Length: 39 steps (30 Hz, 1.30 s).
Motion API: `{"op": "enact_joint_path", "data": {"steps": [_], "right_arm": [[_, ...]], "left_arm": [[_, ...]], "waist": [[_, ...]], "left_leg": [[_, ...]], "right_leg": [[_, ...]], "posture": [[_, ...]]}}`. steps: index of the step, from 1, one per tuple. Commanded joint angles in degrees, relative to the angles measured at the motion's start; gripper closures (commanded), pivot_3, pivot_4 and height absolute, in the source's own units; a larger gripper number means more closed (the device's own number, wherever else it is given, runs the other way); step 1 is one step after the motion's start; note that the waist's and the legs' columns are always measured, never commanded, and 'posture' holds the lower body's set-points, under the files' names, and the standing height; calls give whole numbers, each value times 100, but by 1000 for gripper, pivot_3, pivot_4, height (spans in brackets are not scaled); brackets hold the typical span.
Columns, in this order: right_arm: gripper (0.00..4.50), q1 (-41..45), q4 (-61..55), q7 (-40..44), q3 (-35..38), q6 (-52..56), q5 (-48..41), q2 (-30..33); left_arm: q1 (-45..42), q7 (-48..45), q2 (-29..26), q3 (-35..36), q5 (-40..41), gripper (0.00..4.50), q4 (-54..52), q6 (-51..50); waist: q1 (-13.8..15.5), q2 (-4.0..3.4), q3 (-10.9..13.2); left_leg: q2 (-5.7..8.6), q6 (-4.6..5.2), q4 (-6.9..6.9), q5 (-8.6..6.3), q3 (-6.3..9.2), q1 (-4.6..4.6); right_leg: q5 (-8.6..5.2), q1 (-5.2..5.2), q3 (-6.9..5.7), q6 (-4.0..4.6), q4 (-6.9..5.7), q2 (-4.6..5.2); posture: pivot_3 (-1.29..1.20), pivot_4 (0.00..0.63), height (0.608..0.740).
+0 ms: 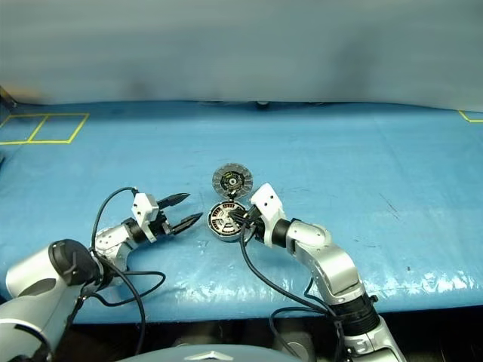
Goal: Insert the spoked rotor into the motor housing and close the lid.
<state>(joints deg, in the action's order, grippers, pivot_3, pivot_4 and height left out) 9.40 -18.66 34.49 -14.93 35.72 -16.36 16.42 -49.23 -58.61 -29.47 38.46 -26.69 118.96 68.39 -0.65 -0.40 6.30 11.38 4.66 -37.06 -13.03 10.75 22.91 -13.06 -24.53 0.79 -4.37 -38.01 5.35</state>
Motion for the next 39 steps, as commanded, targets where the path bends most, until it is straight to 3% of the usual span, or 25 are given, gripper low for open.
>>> {"op": "enact_joint_path", "data": {"steps": [1,7,8,14,19,24,30,39], "right_arm": [[4500,-80,-320,-143,141,-7,-90,-21],[4500,-266,-507,-207,136,-15,-149,-3],[4500,-289,-481,-252,93,-24,-80,18],[4500,-354,-384,-330,-44,-94,34,38],[4500,-380,-386,-396,-142,-128,72,10],[4500,-429,-427,-502,-58,-177,70,17],[4500,-469,-481,-674,137,-199,33,-1],[4500,-484,-518,-871,563,-226,10,62]], "left_arm": [[-335,761,103,-401,79,2331,104,10],[-902,2463,479,-1320,304,4297,65,-12],[-973,2623,603,-1310,427,4447,-81,-121],[-971,3053,1108,-1663,853,4447,-1161,-900],[-667,2068,1731,-1858,1446,4447,-3027,-2167],[269,626,2200,-2163,2622,4447,-5902,-4251],[1366,-261,1996,-2952,3408,4447,-8616,-6569],[2223,-739,1316,-3587,4003,4447,-10072,-7956]], "waist": [[6,2,1],[13,27,16],[11,29,17],[-7,45,27],[-2,49,30],[-76,49,30],[-89,49,30],[13,48,30]], "left_leg": [[0,-1,-1,1,0,0],[0,0,-5,2,1,2],[0,1,-5,3,1,2],[1,-1,-6,23,-2,6],[1,1,-17,24,-2,12],[1,4,-22,23,-2,17],[-5,-2,-22,26,-1,15],[-7,-35,-18,15,-2,-1]], "right_leg": [[0,0,1,0,-1,0],[1,2,4,-1,-2,2],[1,2,4,-2,-2,2],[2,1,4,-5,4,3],[4,3,6,-7,6,3],[6,1,8,-10,9,1],[6,1,16,-7,5,-8],[9,8,21,-2,1,-12]], "posture": [[0,150,740],[0,150,740],[0,150,740],[0,150,740],[0,150,740],[0,150,740],[0,150,740],[0,150,740]]}}
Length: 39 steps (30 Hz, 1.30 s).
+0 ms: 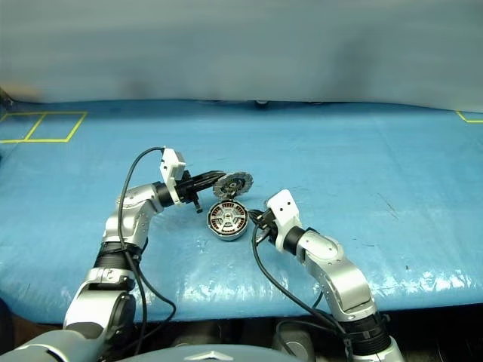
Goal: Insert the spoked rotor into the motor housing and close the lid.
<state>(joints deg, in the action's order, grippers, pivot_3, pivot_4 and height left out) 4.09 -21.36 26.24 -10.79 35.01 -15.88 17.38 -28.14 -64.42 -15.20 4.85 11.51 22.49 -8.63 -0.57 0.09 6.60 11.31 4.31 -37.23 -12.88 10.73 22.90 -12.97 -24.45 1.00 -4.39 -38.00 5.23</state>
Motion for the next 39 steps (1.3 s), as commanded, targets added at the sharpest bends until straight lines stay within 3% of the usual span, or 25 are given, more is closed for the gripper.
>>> {"op": "enact_joint_path", "data": {"steps": [1,13,25,31,39], "right_arm": [[4500,53,-254,-62,166,-157,-37,-40],[4500,-6,-272,-79,209,-160,-49,-37],[4500,-103,-384,-149,443,-146,-84,61],[4500,-117,-314,-201,434,-168,-70,-16],[4500,-135,-330,-308,463,-170,-53,-85]], "left_arm": [[201,-140,-175,-300,183,4447,-519,-343],[1098,415,-468,8,1203,4447,-2280,-778],[712,1640,311,60,1724,4447,-2825,-629],[-29,2597,399,-408,1005,4447,-2032,-999],[-421,2085,95,-1326,272,4447,-1384,-846]], "waist": [[12,0,0],[103,-4,4],[181,-2,6],[231,2,9],[205,2,9]], "left_leg": [[0,0,1,0,0,0],[-3,-5,9,-2,-2,-9],[-3,-6,13,-2,-7,-10],[-3,-10,11,1,-7,-9],[-4,-8,22,0,-11,-8]], "right_leg": [[0,0,1,0,0,0],[-3,5,4,4,4,1],[-3,5,6,5,8,2],[-3,7,5,5,9,2],[-3,1,10,6,11,2]], "posture": [[0,150,740],[0,150,740],[0,150,740],[0,150,740],[0,150,740]]}}
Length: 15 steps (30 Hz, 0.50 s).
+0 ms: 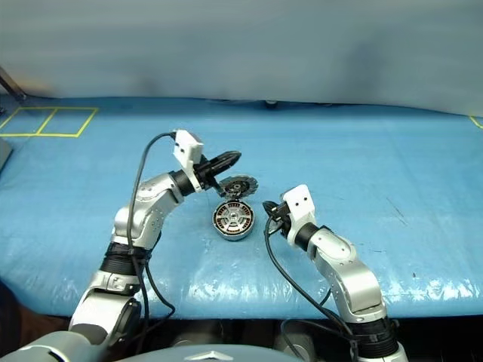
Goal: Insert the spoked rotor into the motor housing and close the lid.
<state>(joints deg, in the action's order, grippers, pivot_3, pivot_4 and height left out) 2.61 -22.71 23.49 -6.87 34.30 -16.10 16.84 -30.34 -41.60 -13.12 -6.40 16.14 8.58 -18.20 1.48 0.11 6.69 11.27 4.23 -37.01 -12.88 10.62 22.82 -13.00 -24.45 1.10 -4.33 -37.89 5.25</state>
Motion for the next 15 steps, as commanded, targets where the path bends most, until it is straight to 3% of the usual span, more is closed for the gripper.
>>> {"op": "enact_joint_path", "data": {"steps": [1,15], "right_arm": [[4500,20,-186,-47,73,-108,-23,-37],[4500,7,-158,-320,158,-104,29,-149]], "left_arm": [[-209,-277,-163,-286,-236,4447,31,85],[367,-1158,-699,-648,-221,4447,-409,-47]], "waist": [[-1,0,0],[-24,-5,4]], "left_leg": [[0,0,0,0,0,0],[0,0,0,0,0,-2]], "right_leg": [[0,0,0,0,0,0],[0,0,1,0,-1,-1]], "posture": [[0,150,740],[0,150,740]]}}
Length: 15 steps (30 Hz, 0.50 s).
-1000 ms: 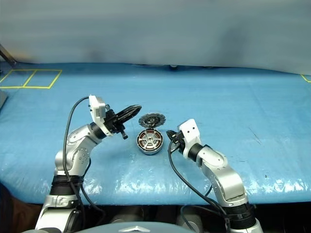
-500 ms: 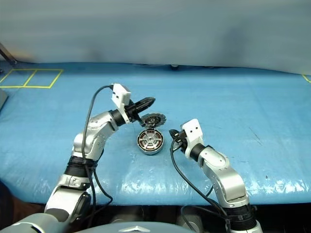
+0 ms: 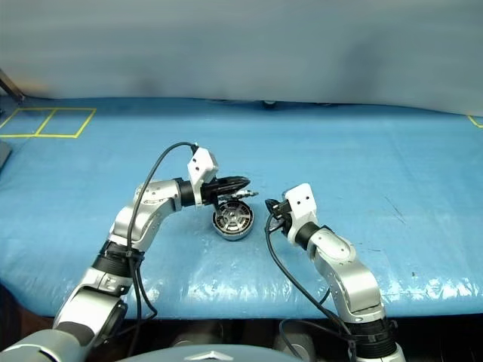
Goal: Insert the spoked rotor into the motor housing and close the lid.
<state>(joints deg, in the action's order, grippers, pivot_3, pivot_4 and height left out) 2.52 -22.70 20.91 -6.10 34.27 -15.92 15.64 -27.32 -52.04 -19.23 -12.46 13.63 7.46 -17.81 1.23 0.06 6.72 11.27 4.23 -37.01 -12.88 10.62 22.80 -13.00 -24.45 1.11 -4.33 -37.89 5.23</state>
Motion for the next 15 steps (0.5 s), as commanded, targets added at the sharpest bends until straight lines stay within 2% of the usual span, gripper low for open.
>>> {"op": "enact_joint_path", "data": {"steps": [1,15], "right_arm": [[4500,15,-159,-66,84,-99,10,-26],[4500,12,-182,-140,106,-112,-8,-18]], "left_arm": [[116,-127,-105,-46,36,4447,-337,-121],[917,-168,-342,-226,-68,4447,-664,-367]], "waist": [[3,-1,2],[7,-7,5]], "left_leg": [[0,0,0,0,0,0],[0,1,4,-1,0,-1]], "right_leg": [[0,0,0,0,0,0],[-1,0,0,1,2,1]], "posture": [[0,150,740],[0,150,740]]}}
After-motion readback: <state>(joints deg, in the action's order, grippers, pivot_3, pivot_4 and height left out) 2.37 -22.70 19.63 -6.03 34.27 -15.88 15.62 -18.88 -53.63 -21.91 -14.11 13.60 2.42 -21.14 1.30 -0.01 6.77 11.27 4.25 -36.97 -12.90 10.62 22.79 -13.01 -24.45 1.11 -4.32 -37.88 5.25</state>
